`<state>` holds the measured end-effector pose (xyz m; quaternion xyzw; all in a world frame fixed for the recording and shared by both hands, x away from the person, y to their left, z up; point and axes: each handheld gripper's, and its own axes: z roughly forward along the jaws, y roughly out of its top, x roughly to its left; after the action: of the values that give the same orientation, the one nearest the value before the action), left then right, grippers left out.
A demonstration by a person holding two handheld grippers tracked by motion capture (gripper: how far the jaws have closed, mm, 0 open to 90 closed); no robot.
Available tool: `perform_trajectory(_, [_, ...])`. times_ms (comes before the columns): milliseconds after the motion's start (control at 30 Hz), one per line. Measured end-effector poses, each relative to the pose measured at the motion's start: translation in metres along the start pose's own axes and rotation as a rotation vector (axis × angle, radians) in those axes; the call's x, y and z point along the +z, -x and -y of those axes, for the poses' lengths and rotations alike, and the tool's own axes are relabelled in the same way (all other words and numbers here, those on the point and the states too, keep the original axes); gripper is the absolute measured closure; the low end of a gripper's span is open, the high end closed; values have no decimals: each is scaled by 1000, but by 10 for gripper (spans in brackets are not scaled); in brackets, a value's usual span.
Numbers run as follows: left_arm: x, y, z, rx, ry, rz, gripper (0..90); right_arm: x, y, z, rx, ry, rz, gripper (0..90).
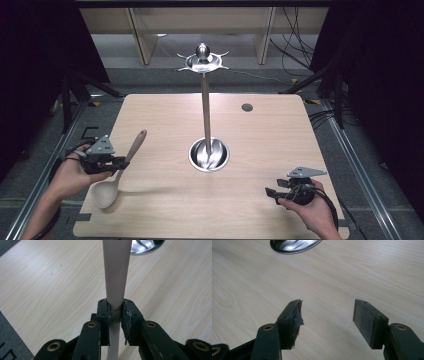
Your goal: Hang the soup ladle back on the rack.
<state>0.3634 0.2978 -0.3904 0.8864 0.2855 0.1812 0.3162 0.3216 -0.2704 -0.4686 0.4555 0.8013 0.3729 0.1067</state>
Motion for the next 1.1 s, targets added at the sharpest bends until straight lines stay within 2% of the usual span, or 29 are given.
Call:
perform_trajectory(67, [-8,0,3,1,36,7,763,0,0,0,3,-1,-1,403])
perform_trajectory(100, [-8,0,3,1,36,7,763,0,0,0,1,0,2,403])
perform_trajectory(133, [-11,0,4,9,61,3,763,0,0,0,1,0,2,403])
perform_trajectory(167, [-15,1,7,2,105,7,763,0,1,0,-16,6,6,403])
perform_trajectory(200, [-15,1,7,2,105,7,763,0,1,0,-16,6,6,403])
perform_trajectory(233, [-16,3,9,-38,155,5,763,0,1,1,-18,8,6,403])
perform_trajectory(300, [-19,3,12,-27,171,8,763,-1,-2,0,25,-2,-1,403])
perform_trajectory(333, [-23,2,13,-21,163,17,763,-1,-1,0,24,-8,-5,403])
perform_trajectory(367, [-22,3,14,-32,191,18,763,-1,-2,0,42,-16,-14,404])
perform_trajectory(400, [-22,5,16,-54,214,16,763,-1,-2,0,40,-15,-14,403])
perform_trajectory(433, [-25,3,17,-40,204,26,763,-1,-2,0,40,-15,-14,403])
perform_trajectory(467, [-26,4,19,-62,230,24,763,-1,-1,0,24,-6,-3,403])
perform_trajectory(500, [-28,2,21,-72,248,44,763,0,0,0,9,2,1,403])
perform_trajectory(567, [-30,1,21,-74,267,34,763,-1,0,0,8,-2,0,403])
perform_trajectory(667, [-33,1,19,-78,272,38,763,-1,0,0,18,-9,-10,403])
perform_trajectory(700, [-33,0,18,-67,292,35,763,-1,0,0,18,-9,-10,403])
perform_trajectory(733, [-34,0,15,-52,274,38,763,-1,0,0,12,-5,-4,403])
perform_trajectory(800, [-34,1,13,-54,272,36,763,-1,0,0,18,-9,-7,403])
perform_trajectory(833, [-35,0,11,-35,269,37,763,-1,0,0,18,-9,-5,403])
perform_trajectory(867, [-34,1,9,-50,276,42,763,-1,0,0,18,-8,-6,403])
perform_trajectory(1067, [-34,-1,-6,-23,291,64,763,-1,0,0,16,-6,-4,403])
perform_trajectory(1100, [-34,0,-8,-38,296,67,763,-1,0,0,14,-5,-1,403])
